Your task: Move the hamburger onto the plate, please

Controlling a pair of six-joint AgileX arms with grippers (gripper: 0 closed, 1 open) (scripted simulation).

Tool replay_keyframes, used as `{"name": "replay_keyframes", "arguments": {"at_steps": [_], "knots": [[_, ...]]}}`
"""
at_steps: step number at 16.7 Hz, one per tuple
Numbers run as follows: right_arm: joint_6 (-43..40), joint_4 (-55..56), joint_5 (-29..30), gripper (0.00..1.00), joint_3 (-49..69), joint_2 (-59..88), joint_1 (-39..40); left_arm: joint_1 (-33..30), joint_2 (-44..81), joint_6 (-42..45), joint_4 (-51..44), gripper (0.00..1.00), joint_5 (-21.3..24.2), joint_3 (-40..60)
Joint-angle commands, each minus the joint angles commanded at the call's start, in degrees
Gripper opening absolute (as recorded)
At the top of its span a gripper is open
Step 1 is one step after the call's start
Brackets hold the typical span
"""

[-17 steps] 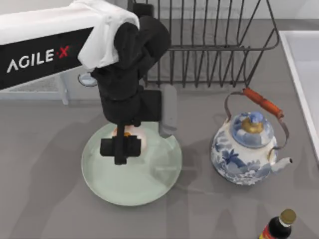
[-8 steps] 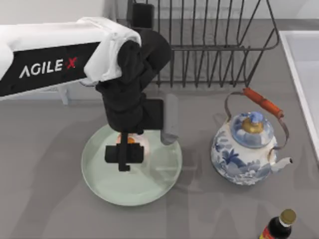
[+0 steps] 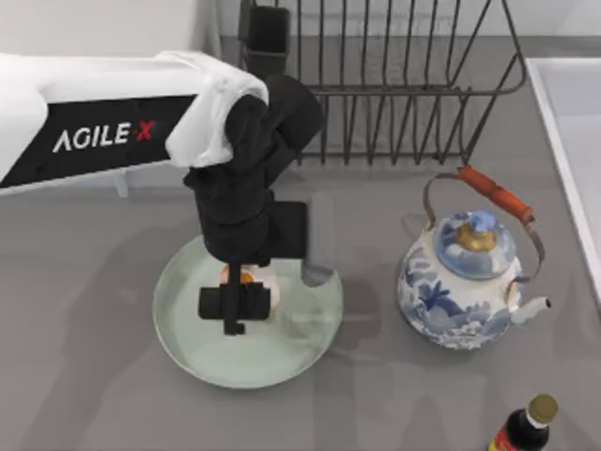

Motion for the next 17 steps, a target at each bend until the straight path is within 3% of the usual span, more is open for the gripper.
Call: {"name": "replay_keyframes", "arguments": {"at_steps": [11, 17], "knots": [[0.0, 0.0, 0.0, 1.00, 0.0, 0.0, 0.0, 0.0, 0.0, 0.0, 0.0, 0.98, 0.0, 0.0], [0.0, 0.0, 0.0, 1.00, 0.0, 0.0, 0.0, 0.0, 0.0, 0.0, 0.0, 1.00, 0.0, 0.0]]}}
